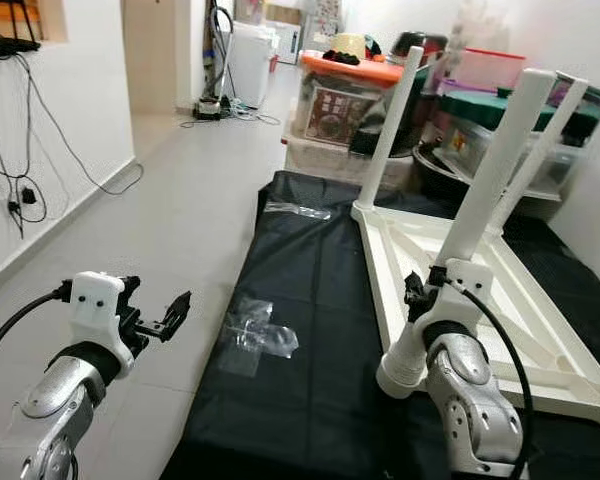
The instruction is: Building children table
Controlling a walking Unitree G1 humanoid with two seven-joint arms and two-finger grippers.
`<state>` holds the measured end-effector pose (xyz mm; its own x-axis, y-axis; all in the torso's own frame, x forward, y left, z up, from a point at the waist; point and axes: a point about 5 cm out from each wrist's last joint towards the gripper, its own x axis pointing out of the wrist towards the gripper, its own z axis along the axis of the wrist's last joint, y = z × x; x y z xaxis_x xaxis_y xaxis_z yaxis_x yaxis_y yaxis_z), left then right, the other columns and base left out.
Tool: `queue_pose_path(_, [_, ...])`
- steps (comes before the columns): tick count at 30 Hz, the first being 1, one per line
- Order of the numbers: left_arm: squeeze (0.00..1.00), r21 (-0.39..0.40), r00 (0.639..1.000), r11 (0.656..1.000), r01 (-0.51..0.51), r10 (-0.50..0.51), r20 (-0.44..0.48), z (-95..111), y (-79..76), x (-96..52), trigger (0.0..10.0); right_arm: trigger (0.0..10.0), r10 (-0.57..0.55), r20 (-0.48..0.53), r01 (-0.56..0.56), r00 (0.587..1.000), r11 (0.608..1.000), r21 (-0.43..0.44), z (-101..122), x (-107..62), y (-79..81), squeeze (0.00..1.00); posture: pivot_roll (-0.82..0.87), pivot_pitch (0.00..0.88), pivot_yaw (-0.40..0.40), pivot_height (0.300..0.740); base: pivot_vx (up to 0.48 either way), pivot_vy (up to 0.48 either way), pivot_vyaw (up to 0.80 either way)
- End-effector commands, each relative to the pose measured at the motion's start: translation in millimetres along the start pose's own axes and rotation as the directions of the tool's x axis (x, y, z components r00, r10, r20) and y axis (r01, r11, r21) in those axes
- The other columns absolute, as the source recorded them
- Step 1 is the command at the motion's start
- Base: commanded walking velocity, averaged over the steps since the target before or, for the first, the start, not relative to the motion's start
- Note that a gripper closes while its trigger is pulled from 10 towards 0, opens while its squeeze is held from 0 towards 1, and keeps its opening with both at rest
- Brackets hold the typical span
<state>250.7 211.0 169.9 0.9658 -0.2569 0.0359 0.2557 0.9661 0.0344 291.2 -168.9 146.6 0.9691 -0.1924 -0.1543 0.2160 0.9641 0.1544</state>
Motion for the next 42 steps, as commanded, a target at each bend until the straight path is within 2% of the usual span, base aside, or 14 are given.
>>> queue_pose_path(1, [0.00, 0.008, 1.000, 1.000, 0.022, -0.022, -0.016, -2.3, -3.2, 2.8, 10.0, 0.0, 0.048, -0.160, -0.035, 0.986, 0.996, 0.081, -29.3, 0.3, -2.1, 0.00, 0.10, 0.000, -0.134, 0.740, 0.000, 0.000, 0.00])
queue_pose_path(12, [0.00, 0.009, 0.999, 0.999, 0.037, -0.036, -0.019, -3.3, -5.1, 5.1, 10.0, 0.0, 0.273, -0.123, -0.267, 0.954, 0.962, 0.061, -23.1, 9.5, 0.8, 0.00, 0.10, 0.000, -0.136, 0.740, 0.000, 0.000, 0.00])
queue_pose_path(18, [0.00, 0.008, 0.999, 0.999, 0.040, -0.040, -0.023, -4.3, -6.4, 4.7, 10.0, 0.0, 0.406, -0.126, -0.410, 0.905, 0.912, -0.005, -30.7, 4.7, 6.4, 0.00, 0.10, 0.000, -0.136, 0.740, 0.000, 0.000, 0.00])
queue_pose_path(22, [0.00, 0.012, 0.999, 0.999, 0.038, -0.038, -0.026, -4.6, -5.0, 5.0, 10.0, 0.0, 0.526, -0.114, -0.537, 0.843, 0.838, -0.102, -31.3, 6.9, 2.0, 0.00, 0.10, 0.000, -0.138, 0.740, 0.000, 0.000, 0.00])
queue_pose_path(24, [0.00, 0.013, 0.999, 0.999, 0.039, -0.038, -0.027, -4.8, -4.8, 5.1, 10.0, 0.0, 0.554, -0.109, -0.564, 0.825, 0.817, -0.116, -30.2, 7.4, 1.9, 0.00, 0.10, 0.000, -0.138, 0.740, 0.000, 0.000, 0.00])
queue_pose_path(26, [0.00, 0.015, 0.999, 0.999, 0.039, -0.039, -0.029, -4.8, -4.6, 5.0, 10.0, 0.0, 0.640, -0.105, -0.648, 0.762, 0.747, -0.148, -25.9, 11.3, 1.4, 0.00, 0.11, 0.000, -0.147, 0.740, 0.000, 0.000, 0.00])
queue_pose_path(29, [0.00, 0.014, 0.999, 0.999, 0.040, -0.039, -0.029, -4.8, -4.7, 4.8, 10.0, 0.0, 0.678, -0.105, -0.686, 0.727, 0.712, -0.152, -23.8, 14.2, 0.5, 0.00, 0.11, 0.000, -0.149, 0.740, 0.000, 0.000, 0.00])
queue_pose_path(32, [0.00, 0.016, 0.999, 0.999, 0.040, -0.040, -0.032, -4.5, -4.5, 3.7, 10.0, 0.0, 0.767, -0.099, -0.769, 0.634, 0.613, -0.180, -18.1, 18.2, -0.3, 0.00, 0.13, 0.000, -0.159, 0.740, 0.000, 0.000, 0.00])
queue_pose_path(33, [0.00, 0.016, 0.999, 0.999, 0.040, -0.040, -0.032, -4.5, -4.5, 3.7, 10.0, 0.0, 0.767, -0.099, -0.769, 0.634, 0.613, -0.180, -18.1, 18.2, -0.3, 0.00, 0.13, 0.000, -0.159, 0.740, 0.000, 0.000, 0.00])
queue_pose_path(34, [0.00, 0.019, 0.999, 0.999, 0.037, -0.036, -0.032, -3.8, -3.3, 2.5, 10.0, 0.0, 0.811, -0.104, -0.809, 0.575, 0.545, -0.223, -14.1, 18.3, 2.2, 0.00, 0.14, 0.000, -0.160, 0.740, 0.000, 0.000, 0.00])
queue_pose_path(35, [0.00, 0.020, 0.999, 0.999, 0.035, -0.034, -0.032, -3.4, -2.6, 2.1, 10.0, 0.0, 0.827, -0.110, -0.822, 0.551, 0.515, -0.244, -12.9, 18.3, 3.7, 0.00, 0.14, 0.000, -0.160, 0.740, 0.000, 0.000, 0.00])
queue_pose_path(37, [0.00, 0.020, 0.999, 0.999, 0.035, -0.034, -0.032, -3.4, -2.6, 2.1, 10.0, 0.0, 0.827, -0.110, -0.822, 0.551, 0.515, -0.244, -12.9, 18.3, 3.7, 0.00, 0.14, 0.000, -0.160, 0.740, 0.000, 0.000, 0.00])
queue_pose_path(39, [0.00, 0.017, 0.999, 0.999, 0.033, -0.032, -0.032, -3.2, -2.1, 1.1, 10.0, 0.0, 0.859, -0.120, -0.852, 0.497, 0.457, -0.255, -11.1, 15.7, 9.9, 0.00, 0.14, 0.000, -0.161, 0.740, 0.000, 0.000, 0.00])
queue_pose_path(42, [0.00, 0.015, 0.999, 0.999, 0.033, -0.032, -0.032, -3.2, -2.2, 0.9, 10.0, 0.0, 0.868, -0.120, -0.860, 0.483, 0.444, -0.250, -10.9, 14.6, 12.0, 0.00, 0.14, 0.000, -0.161, 0.740, 0.000, 0.000, 0.00])
